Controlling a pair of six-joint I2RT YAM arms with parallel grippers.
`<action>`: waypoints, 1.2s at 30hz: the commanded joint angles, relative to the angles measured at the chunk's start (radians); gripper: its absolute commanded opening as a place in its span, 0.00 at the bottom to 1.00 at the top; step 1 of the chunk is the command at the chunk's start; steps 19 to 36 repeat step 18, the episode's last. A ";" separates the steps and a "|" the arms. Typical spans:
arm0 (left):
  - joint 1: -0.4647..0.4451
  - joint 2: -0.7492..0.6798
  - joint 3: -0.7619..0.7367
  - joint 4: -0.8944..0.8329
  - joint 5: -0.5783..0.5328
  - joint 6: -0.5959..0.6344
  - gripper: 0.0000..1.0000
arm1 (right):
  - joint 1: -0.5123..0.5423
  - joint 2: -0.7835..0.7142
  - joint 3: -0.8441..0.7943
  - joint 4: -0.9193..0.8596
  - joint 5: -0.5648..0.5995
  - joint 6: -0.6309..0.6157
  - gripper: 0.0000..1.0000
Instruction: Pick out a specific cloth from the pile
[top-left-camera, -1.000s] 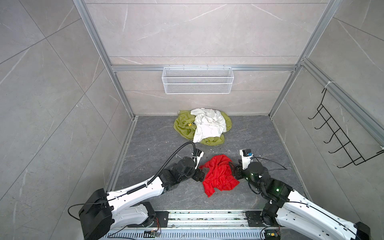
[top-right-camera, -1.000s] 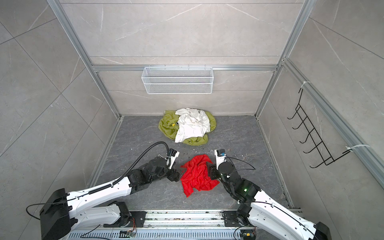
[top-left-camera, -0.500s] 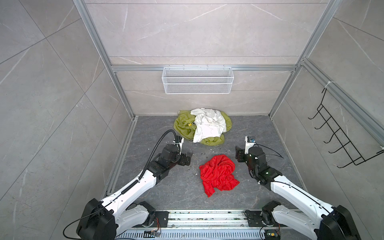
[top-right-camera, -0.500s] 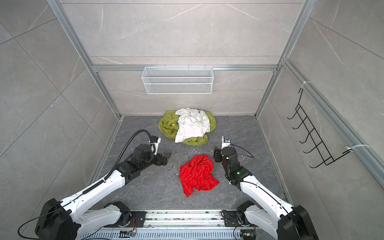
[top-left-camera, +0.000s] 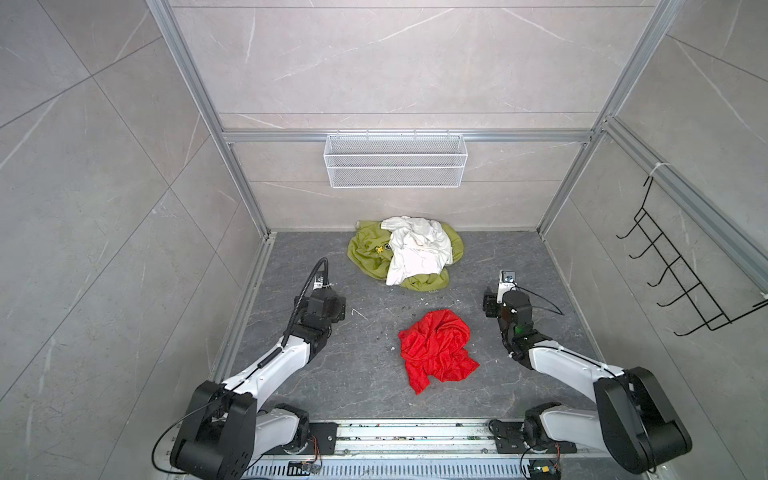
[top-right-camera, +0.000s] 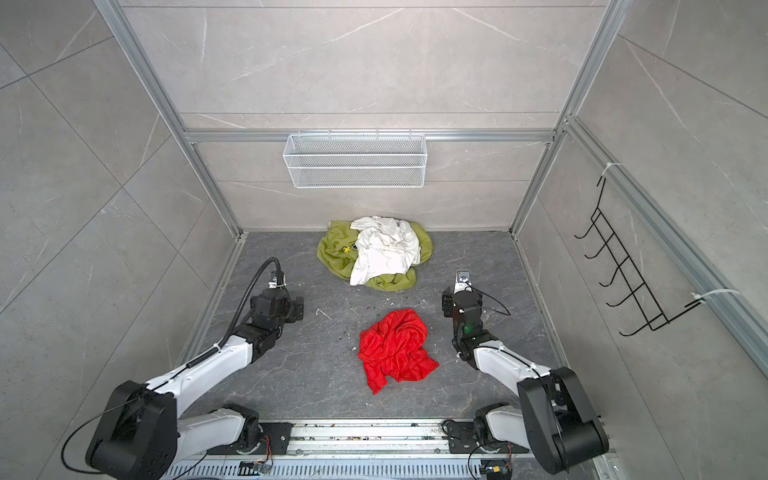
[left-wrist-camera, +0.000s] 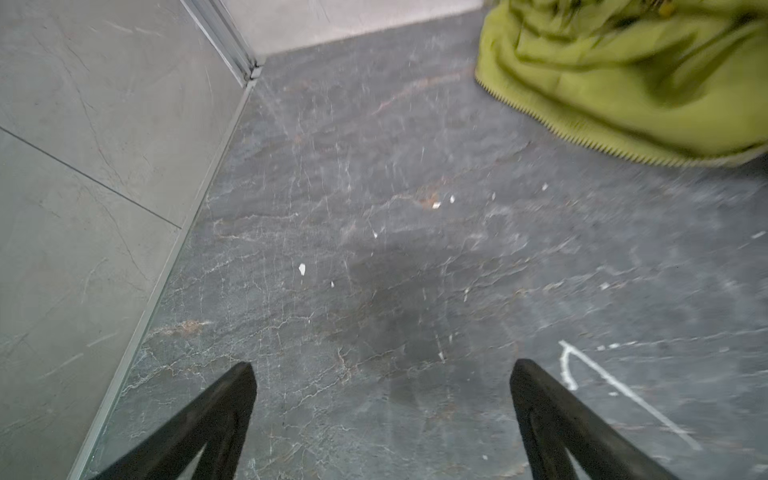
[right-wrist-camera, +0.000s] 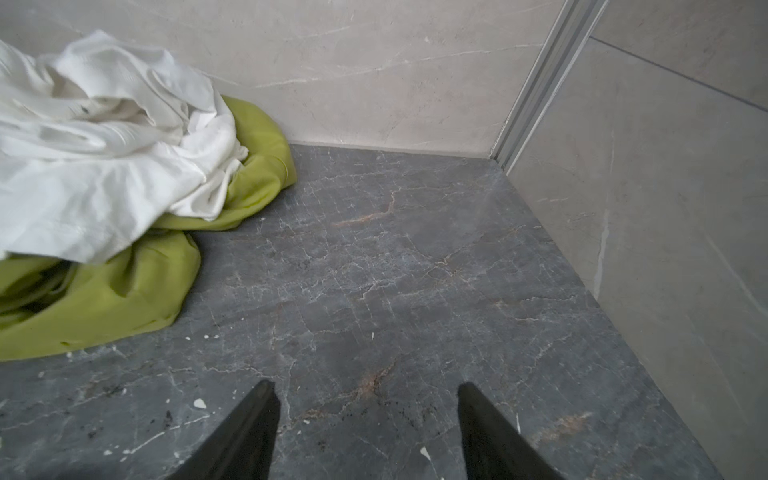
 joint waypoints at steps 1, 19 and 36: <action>0.099 0.115 -0.029 0.309 0.081 0.163 0.97 | -0.051 0.123 -0.096 0.363 -0.024 -0.018 0.72; 0.324 0.195 -0.149 0.638 0.300 -0.021 1.00 | -0.145 0.154 -0.058 0.275 -0.063 0.086 1.00; 0.324 0.195 -0.149 0.638 0.300 -0.021 1.00 | -0.145 0.154 -0.058 0.275 -0.063 0.086 1.00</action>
